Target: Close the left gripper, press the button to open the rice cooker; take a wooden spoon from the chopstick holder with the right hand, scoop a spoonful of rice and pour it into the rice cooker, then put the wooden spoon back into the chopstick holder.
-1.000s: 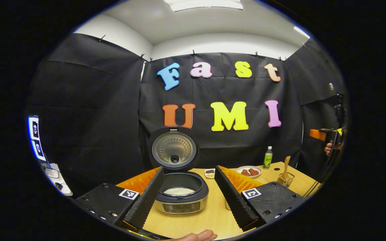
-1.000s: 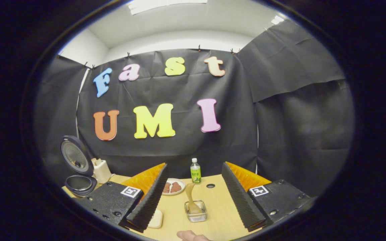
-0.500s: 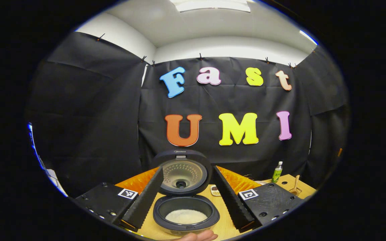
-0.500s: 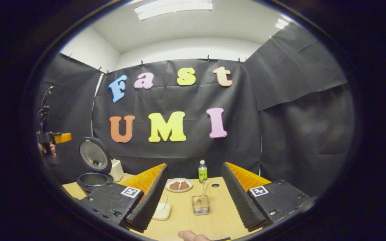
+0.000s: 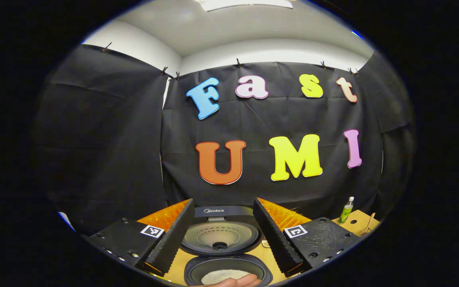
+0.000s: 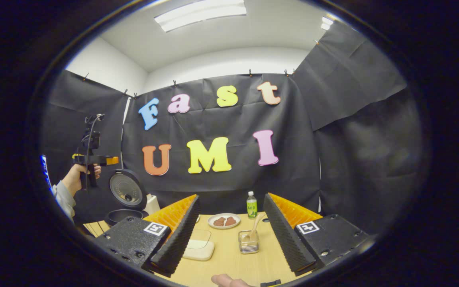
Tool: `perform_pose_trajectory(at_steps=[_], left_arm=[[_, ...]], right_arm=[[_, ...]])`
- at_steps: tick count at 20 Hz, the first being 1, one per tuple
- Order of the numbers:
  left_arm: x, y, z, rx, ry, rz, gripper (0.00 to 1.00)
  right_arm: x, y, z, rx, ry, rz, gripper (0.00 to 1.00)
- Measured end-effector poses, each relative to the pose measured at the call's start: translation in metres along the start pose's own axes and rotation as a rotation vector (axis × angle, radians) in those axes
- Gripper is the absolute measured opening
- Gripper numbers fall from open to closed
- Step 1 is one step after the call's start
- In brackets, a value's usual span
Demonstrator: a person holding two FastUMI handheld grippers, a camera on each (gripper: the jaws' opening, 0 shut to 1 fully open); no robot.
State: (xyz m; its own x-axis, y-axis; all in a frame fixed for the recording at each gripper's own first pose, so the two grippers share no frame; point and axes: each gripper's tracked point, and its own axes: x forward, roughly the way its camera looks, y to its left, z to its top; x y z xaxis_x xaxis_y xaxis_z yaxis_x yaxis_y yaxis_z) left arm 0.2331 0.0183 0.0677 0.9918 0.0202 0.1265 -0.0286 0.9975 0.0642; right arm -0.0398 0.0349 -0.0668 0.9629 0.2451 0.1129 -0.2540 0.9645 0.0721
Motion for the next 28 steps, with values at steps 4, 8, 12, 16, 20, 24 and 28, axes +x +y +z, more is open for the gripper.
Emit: perform_pose_trajectory(at_steps=[4,8,12,16,20,24,28], left_arm=[[0.050,0.012,0.003,-0.050,-0.024,0.051,0.94],[0.090,0.024,-0.027,-0.083,0.056,0.079,0.94],[0.108,0.027,-0.068,-0.059,0.179,0.081,0.94],[0.105,0.030,-0.068,-0.042,0.191,0.071,1.00],[0.081,0.030,-0.070,-0.040,0.233,0.078,1.00],[0.053,0.023,-0.079,-0.047,0.266,0.070,1.00],[0.028,0.017,-0.088,-0.047,0.302,0.050,1.00]], right_arm=[[0.010,-0.014,-0.007,0.019,0.004,-0.007,1.00],[0.022,-0.027,-0.022,0.035,0.020,-0.018,1.00],[0.027,-0.040,-0.028,0.040,0.012,-0.063,1.00],[0.016,-0.036,-0.036,0.011,0.013,-0.080,1.00],[-0.004,-0.024,-0.028,0.008,-0.003,-0.053,1.00],[-0.024,-0.011,-0.025,0.016,0.012,-0.005,0.99],[-0.042,-0.005,-0.016,0.000,-0.011,0.002,1.00]])
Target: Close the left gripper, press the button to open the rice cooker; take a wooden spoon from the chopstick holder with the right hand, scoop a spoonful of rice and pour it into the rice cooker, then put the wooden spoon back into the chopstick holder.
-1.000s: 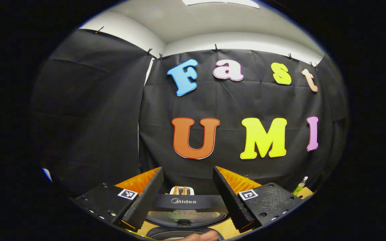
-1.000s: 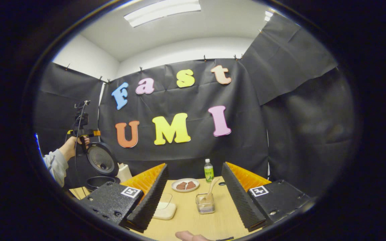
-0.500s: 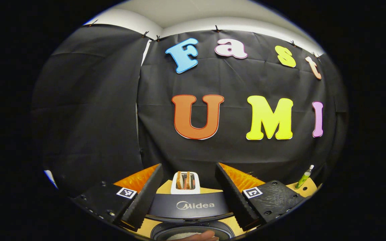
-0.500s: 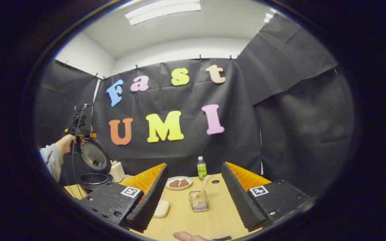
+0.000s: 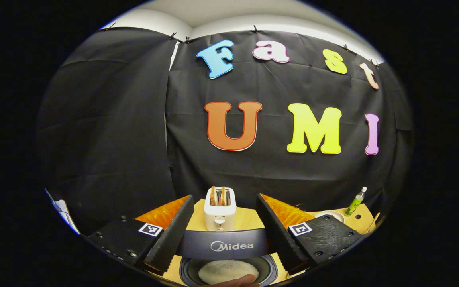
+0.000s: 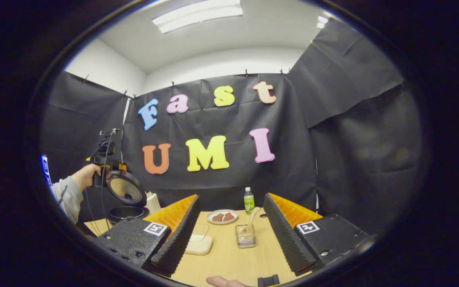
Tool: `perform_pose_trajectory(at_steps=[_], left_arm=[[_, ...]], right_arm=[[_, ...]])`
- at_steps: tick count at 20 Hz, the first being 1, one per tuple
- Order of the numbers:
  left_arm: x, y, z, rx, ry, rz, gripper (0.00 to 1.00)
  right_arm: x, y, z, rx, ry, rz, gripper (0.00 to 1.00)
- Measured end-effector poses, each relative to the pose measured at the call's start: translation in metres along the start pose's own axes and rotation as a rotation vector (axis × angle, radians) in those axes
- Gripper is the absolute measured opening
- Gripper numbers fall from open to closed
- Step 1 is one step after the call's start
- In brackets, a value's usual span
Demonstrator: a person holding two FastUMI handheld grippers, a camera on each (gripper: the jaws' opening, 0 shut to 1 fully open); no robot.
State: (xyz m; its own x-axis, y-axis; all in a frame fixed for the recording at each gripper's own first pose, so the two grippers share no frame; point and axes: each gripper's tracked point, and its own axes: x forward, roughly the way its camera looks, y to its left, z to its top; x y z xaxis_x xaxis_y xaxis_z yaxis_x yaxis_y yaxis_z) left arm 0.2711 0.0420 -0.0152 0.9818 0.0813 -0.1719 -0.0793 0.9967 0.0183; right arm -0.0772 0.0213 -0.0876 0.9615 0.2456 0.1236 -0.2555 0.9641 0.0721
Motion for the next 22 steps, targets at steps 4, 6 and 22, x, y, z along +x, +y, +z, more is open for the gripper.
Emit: perform_pose_trajectory(at_steps=[4,6,22], left_arm=[[-0.020,-0.006,-0.026,0.001,0.041,-0.025,1.00],[-0.028,-0.006,-0.045,-0.008,0.080,-0.027,0.99],[-0.082,-0.024,-0.182,0.055,0.257,-0.082,0.97]], right_arm=[[-0.005,0.015,0.001,0.010,0.004,0.008,1.00],[-0.008,0.022,-0.001,0.001,0.020,0.022,0.99],[-0.021,0.047,0.001,-0.003,-0.016,0.093,1.00]])
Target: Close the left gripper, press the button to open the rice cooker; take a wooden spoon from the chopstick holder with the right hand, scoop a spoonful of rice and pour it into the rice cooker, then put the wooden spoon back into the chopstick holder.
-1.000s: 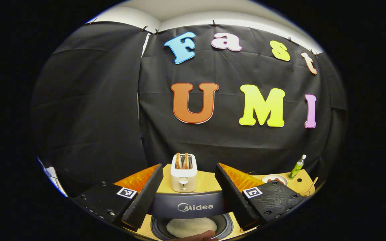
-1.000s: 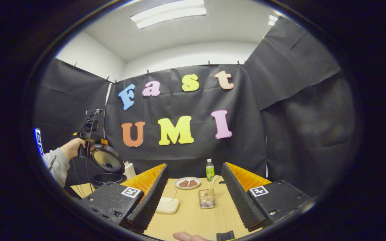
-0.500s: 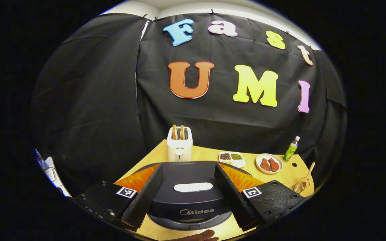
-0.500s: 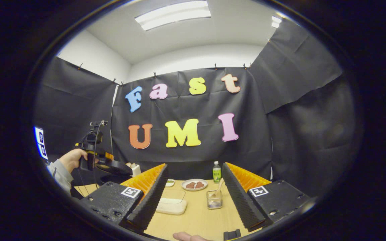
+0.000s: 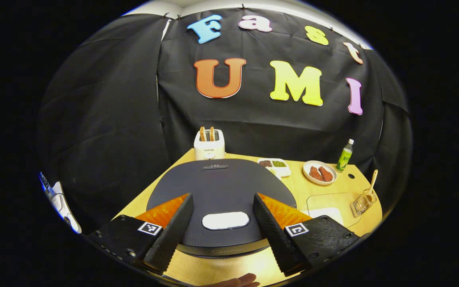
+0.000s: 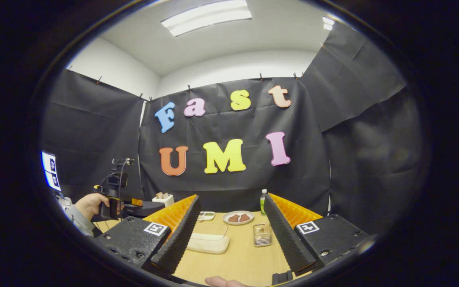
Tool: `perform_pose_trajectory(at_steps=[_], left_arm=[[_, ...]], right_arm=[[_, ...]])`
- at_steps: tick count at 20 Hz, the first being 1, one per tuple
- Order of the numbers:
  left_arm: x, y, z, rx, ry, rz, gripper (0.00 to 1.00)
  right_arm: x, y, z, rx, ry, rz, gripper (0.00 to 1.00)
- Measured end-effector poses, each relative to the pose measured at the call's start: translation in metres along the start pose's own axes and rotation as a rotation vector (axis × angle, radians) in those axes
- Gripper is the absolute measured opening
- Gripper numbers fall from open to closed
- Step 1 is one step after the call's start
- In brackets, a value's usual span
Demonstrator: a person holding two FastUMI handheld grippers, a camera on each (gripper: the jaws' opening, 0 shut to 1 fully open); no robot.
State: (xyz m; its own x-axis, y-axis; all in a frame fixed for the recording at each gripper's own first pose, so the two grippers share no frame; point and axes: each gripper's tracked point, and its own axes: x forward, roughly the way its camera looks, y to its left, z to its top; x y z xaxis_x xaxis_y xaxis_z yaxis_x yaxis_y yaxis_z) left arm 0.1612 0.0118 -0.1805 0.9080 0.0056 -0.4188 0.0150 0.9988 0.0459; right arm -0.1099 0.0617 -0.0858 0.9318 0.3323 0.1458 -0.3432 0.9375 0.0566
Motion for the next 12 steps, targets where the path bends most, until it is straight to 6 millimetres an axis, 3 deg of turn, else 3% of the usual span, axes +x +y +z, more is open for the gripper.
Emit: perform_pose_trajectory(at_steps=[2,7,12], left_arm=[[-0.003,-0.002,-0.015,0.009,0.019,-0.007,0.97],[-0.020,-0.005,-0.018,-0.005,-0.085,0.001,0.98],[-0.023,-0.003,-0.021,-0.013,-0.191,0.025,0.98]], right_arm=[[-0.002,0.000,0.001,-0.003,-0.005,-0.002,0.99],[-0.004,-0.003,0.000,-0.007,-0.001,-0.005,1.00],[-0.010,-0.006,0.002,-0.010,-0.006,-0.010,0.99]])
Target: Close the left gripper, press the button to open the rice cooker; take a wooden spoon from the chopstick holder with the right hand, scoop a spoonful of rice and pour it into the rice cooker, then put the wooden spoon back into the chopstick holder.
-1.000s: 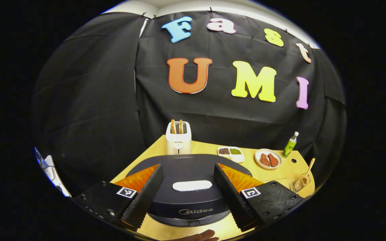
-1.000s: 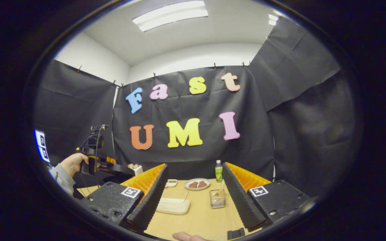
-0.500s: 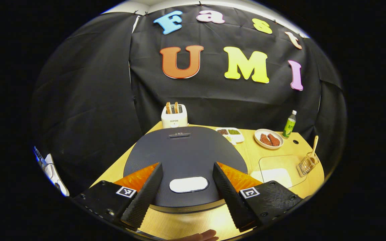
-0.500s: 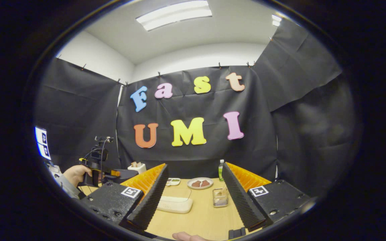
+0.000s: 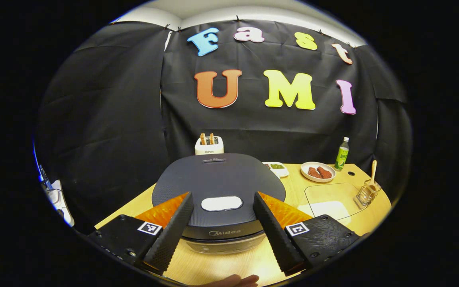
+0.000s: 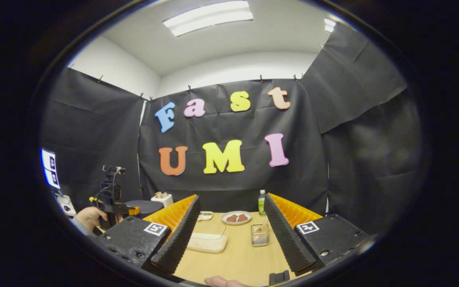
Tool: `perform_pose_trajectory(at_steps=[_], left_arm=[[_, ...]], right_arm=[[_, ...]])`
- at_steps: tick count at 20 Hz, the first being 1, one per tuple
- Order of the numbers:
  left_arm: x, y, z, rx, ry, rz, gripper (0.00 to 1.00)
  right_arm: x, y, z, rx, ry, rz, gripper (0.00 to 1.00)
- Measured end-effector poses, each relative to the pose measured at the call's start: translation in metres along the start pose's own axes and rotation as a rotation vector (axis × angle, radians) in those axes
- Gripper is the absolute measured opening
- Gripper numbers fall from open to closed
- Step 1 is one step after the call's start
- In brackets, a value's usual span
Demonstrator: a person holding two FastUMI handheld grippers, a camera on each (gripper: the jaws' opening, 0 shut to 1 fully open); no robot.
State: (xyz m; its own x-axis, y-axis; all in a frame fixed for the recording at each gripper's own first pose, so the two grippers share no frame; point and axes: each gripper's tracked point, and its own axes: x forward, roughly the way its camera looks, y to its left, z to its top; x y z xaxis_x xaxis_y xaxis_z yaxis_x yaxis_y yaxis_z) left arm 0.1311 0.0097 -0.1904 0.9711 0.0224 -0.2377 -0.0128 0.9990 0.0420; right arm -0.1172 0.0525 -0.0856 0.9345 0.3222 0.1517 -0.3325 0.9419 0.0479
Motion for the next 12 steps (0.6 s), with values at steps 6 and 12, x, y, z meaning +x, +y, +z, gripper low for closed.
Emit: perform_pose_trajectory(at_steps=[6,12], left_arm=[[0.0013,-0.0014,-0.0026,-0.014,-0.078,0.007,0.98],[0.0082,-0.0026,-0.0077,-0.014,-0.165,0.011,0.99]], right_arm=[[-0.0027,-0.0054,0.0015,0.000,-0.007,-0.018,0.99],[-0.0008,-0.0053,-0.0007,0.001,0.001,-0.021,0.99]])
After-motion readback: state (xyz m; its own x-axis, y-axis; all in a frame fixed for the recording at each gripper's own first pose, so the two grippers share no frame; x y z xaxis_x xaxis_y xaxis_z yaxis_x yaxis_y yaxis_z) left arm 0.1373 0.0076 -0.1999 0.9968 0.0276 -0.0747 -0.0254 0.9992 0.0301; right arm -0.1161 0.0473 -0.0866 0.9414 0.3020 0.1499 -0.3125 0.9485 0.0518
